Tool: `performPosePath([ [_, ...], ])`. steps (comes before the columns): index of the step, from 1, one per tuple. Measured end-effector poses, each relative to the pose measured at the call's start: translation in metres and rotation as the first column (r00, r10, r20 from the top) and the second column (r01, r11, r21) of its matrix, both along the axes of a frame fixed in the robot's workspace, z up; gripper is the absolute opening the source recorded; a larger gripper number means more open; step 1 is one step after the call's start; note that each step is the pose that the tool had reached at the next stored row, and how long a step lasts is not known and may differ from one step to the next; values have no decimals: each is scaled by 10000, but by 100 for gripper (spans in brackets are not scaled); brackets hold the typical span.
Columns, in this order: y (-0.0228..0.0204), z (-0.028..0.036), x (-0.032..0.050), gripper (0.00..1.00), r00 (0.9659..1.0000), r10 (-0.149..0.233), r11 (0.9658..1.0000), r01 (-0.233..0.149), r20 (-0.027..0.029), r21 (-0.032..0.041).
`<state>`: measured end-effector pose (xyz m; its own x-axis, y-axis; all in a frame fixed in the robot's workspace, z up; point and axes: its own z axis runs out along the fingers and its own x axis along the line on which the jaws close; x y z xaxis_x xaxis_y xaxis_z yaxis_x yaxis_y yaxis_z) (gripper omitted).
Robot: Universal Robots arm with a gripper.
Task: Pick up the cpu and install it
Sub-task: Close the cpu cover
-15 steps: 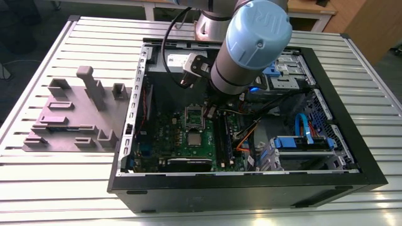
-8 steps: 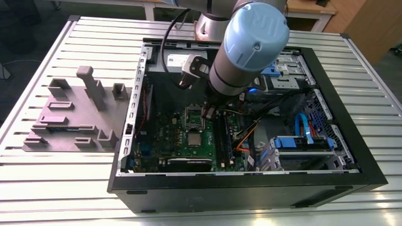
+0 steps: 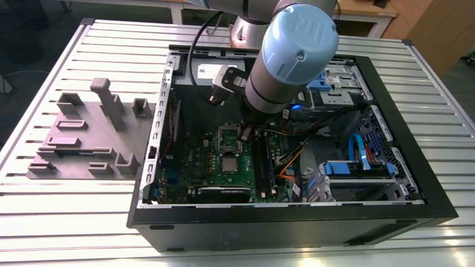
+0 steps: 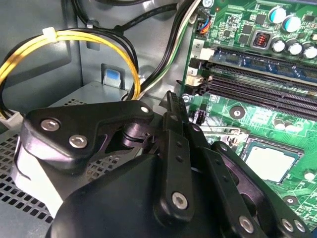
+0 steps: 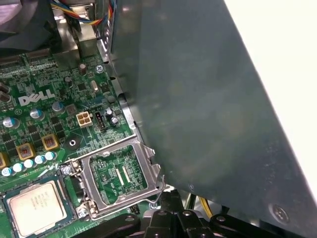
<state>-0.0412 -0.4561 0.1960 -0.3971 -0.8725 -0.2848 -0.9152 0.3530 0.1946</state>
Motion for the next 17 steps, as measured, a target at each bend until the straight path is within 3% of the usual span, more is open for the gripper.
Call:
performPosePath([
  [5,0,11,-7,10,10000,-3,9999,2,-99,-102],
  [10,0,38,-6,10,9998,-5,9994,-2,-189,-348],
  [17,11,103,-7,10,9997,-7,9993,-3,-257,-386],
])
